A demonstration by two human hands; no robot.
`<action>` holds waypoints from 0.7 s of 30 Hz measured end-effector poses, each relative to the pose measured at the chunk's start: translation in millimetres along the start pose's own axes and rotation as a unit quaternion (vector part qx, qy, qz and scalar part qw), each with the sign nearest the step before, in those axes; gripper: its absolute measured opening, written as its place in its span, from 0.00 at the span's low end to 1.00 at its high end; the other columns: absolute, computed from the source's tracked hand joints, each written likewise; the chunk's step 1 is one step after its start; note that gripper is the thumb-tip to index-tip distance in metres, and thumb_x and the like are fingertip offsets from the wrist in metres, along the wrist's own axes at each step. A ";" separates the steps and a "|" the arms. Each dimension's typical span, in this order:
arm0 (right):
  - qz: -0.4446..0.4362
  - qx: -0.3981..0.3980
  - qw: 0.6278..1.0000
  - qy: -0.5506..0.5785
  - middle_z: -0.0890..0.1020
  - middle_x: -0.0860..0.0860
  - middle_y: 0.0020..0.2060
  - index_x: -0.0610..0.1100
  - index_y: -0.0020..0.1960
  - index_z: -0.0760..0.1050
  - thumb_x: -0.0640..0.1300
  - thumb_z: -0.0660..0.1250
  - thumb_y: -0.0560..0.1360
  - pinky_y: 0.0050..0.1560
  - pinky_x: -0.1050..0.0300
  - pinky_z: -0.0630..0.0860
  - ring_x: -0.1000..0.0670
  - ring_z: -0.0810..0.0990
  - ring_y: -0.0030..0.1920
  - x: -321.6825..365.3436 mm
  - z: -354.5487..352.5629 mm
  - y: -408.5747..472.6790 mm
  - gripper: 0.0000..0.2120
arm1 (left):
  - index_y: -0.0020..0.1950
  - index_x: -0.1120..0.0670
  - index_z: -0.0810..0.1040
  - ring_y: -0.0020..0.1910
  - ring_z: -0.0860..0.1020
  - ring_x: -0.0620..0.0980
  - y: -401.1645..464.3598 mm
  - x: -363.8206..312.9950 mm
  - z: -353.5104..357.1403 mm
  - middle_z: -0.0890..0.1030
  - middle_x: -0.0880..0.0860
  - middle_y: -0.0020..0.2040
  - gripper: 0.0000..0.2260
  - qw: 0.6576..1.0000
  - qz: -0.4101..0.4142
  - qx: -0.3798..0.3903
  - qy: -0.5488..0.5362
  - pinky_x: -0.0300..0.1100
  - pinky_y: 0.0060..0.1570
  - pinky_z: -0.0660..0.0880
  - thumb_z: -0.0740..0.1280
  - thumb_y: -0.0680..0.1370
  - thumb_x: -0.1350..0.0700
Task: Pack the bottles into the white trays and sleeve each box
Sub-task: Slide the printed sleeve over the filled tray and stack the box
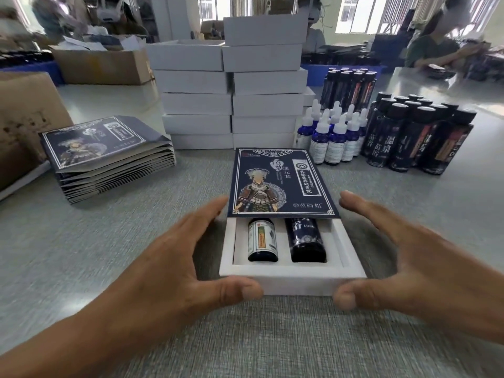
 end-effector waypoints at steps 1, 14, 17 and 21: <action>-0.009 0.009 1.000 0.005 0.52 0.89 0.60 0.78 0.71 0.43 0.83 0.69 0.46 0.56 0.68 0.62 0.88 0.54 0.55 3.3 2.3 -0.2 0.60 | 0.68 0.18 0.51 0.61 0.70 0.25 1.8 2.6 1.8 0.67 0.20 0.63 0.48 1.000 -0.009 0.015 -0.001 0.31 0.57 0.69 0.73 0.54 0.23; -0.027 0.028 0.997 0.065 0.70 0.75 0.66 0.70 0.75 0.55 0.78 0.73 0.52 0.72 0.55 0.66 0.69 0.70 0.66 -16.6 9.8 12.1 0.56 | 0.73 0.24 0.50 0.60 0.66 0.19 12.3 8.2 4.1 0.66 0.17 0.62 0.53 0.998 -0.019 0.050 0.043 0.23 0.53 0.65 0.73 0.53 0.24; -0.032 -0.019 0.994 0.100 0.74 0.76 0.60 0.68 0.71 0.64 0.76 0.75 0.52 0.64 0.62 0.68 0.72 0.73 0.61 -15.7 6.3 14.4 0.50 | 0.73 0.26 0.55 0.54 0.68 0.18 13.2 8.3 -2.5 0.69 0.15 0.52 0.49 0.997 -0.021 -0.009 0.070 0.20 0.45 0.67 0.71 0.55 0.26; -0.031 -0.058 0.994 0.092 0.76 0.79 0.55 0.70 0.68 0.66 0.76 0.73 0.52 0.57 0.67 0.68 0.74 0.75 0.56 -16.9 1.7 16.1 0.45 | 0.68 0.22 0.57 0.53 0.68 0.18 15.4 6.8 -1.6 0.69 0.16 0.46 0.42 0.996 -0.014 -0.025 0.079 0.25 0.46 0.68 0.69 0.56 0.26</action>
Point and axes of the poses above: each hand's wrist, its own y-axis towards the middle knuckle, its own z-axis out of the palm, x = y × z, the point moved 9 cm from there along y, towards the middle knuckle
